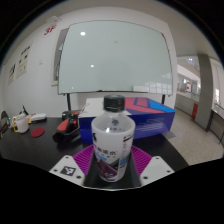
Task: Pour water
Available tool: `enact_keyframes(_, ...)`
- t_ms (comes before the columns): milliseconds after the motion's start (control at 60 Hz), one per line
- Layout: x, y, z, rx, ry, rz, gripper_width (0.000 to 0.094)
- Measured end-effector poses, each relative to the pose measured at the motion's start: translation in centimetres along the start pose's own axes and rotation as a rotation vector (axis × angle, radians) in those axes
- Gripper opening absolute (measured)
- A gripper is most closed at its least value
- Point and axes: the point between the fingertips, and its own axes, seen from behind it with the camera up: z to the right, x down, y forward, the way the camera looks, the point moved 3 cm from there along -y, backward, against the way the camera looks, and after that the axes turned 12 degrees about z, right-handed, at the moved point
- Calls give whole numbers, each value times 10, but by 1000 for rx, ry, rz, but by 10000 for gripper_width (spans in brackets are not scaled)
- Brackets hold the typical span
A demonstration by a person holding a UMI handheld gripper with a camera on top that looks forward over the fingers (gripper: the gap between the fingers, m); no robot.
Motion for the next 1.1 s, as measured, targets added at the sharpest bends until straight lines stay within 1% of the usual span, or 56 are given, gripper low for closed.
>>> enact_keyframes(17, -1, 1, 0, 1, -2, 7, 545)
enact_keyframes(83, -1, 2, -1, -5, 2, 14, 518)
enact_keyframes(217, -2, 2, 2, 8, -34, 22, 420)
enact_keyframes(317, -3, 1, 4, 1, -66, 20, 418)
enact_keyframes(433, -24, 0, -3, 65, -141, 33, 419)
enact_keyframes(517, -54, 2, -7, 113, -213, 58, 418)
enact_keyframes(633, -114, 8, -24, 197, -375, 103, 418)
enact_keyframes(750, -184, 17, -66, 270, -597, 150, 418)
enact_keyframes(800, -211, 24, -95, 282, -718, 180, 417)
enact_keyframes(867, -241, 34, -140, 281, -887, 225, 419)
enact_keyframes(950, -266, 46, -202, 250, -1119, 279, 417)
enact_keyframes(1000, -271, 56, -240, 211, -1276, 306, 418)
enact_keyframes(1050, -261, 64, -271, 148, -1420, 336, 417)
enact_keyframes(1100, -255, 76, -314, 96, -1570, 334, 415)
